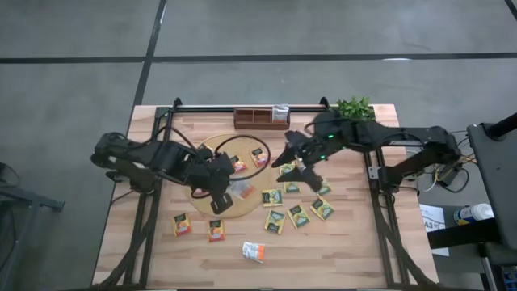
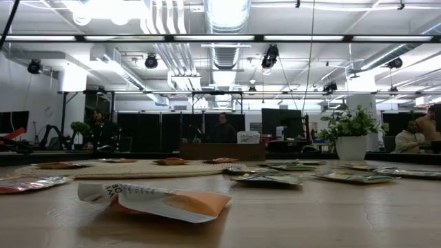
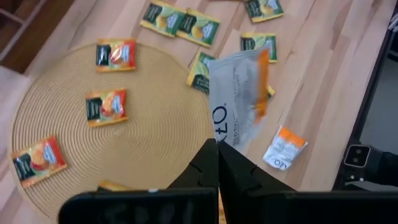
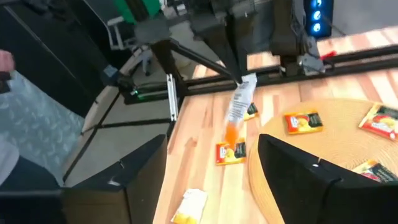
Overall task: Pick & Place Tea
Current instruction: Put the left white tea bag into the right section of the wooden organizer
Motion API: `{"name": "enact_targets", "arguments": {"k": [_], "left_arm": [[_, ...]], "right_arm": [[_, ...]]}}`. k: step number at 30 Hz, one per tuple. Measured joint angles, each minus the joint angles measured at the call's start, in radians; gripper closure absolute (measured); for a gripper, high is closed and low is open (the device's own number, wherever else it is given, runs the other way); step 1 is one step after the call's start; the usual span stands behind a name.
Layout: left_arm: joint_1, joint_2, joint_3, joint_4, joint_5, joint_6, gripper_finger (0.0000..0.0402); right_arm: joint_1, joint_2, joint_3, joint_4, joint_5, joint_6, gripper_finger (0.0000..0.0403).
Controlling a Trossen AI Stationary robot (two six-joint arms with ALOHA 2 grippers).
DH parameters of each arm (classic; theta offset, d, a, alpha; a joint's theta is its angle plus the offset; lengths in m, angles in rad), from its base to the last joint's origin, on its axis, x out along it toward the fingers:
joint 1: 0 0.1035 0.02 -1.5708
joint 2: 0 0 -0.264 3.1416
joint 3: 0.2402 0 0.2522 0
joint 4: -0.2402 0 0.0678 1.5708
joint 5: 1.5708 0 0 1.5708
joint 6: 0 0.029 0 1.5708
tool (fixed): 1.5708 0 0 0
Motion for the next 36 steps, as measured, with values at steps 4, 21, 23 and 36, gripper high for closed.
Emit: {"name": "enact_targets", "arguments": {"k": [4, 21, 23, 36], "left_arm": [[0.001, 0.025, 0.038, -0.001, 0.004, 0.027, 0.0401], [0.001, 0.057, 0.044, 0.035, 0.008, 0.027, 0.0402], [0.001, 0.057, 0.045, 0.036, 0.008, 0.034, 0.0402], [0.012, 0.057, 0.044, 0.067, 0.006, 0.053, 0.0402]], "right_arm": [[0.004, 0.072, 0.047, -0.001, 0.0, 0.004, 0.0165], [0.021, 0.262, 0.155, 0.007, -0.039, 0.061, 0.017], [0.022, 0.271, 0.16, 0.012, -0.039, 0.061, 0.017], [0.024, 0.287, 0.169, 0.028, -0.016, 0.071, 0.0199]]}}
